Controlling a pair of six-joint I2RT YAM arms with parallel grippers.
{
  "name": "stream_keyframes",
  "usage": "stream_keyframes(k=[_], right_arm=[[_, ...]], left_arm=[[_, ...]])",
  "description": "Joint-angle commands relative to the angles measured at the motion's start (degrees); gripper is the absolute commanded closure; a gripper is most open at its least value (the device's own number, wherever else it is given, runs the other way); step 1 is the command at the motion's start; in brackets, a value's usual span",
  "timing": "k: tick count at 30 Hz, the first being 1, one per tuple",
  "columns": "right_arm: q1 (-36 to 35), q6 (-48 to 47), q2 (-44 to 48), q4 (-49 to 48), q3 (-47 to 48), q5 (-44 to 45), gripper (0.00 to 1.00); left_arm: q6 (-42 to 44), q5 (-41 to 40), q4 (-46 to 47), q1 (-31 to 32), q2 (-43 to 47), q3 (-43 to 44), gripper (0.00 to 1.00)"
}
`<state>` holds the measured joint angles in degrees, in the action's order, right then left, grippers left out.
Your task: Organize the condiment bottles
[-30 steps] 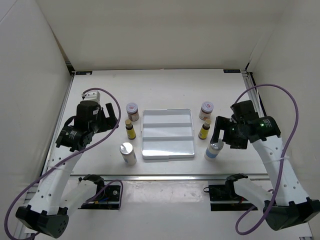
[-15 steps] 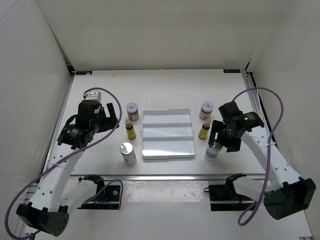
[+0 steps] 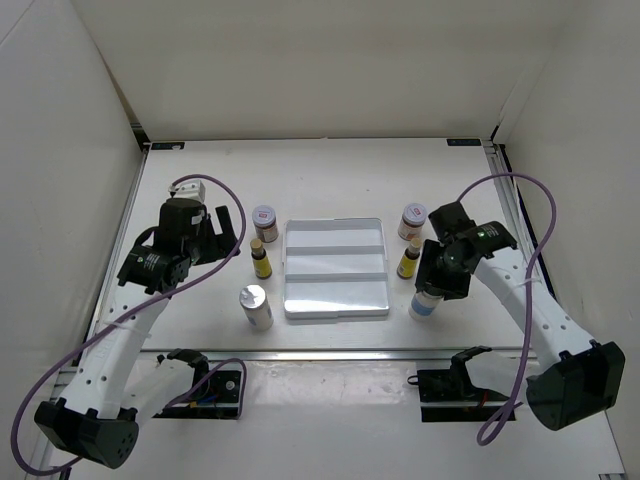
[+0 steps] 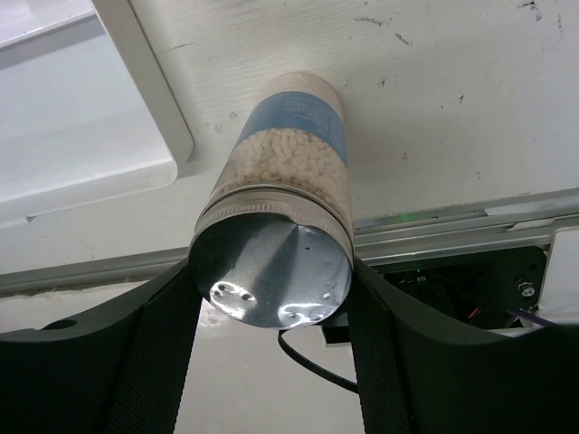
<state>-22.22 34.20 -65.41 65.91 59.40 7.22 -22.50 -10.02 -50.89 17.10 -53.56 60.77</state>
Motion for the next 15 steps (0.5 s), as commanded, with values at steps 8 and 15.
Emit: stream_keyframes(k=[8,15], right_arm=[[-3.7,0.26,2.47,3.6,8.88,4.9,0.88],[-8.8,-0.27,1.08,6.42,23.03,4.47,1.0]], left_arm=[[0.27,0.71,-0.08,0.3,0.3,0.13,0.0],[0.27,0.71,-0.08,0.3,-0.75,0.13,0.0]])
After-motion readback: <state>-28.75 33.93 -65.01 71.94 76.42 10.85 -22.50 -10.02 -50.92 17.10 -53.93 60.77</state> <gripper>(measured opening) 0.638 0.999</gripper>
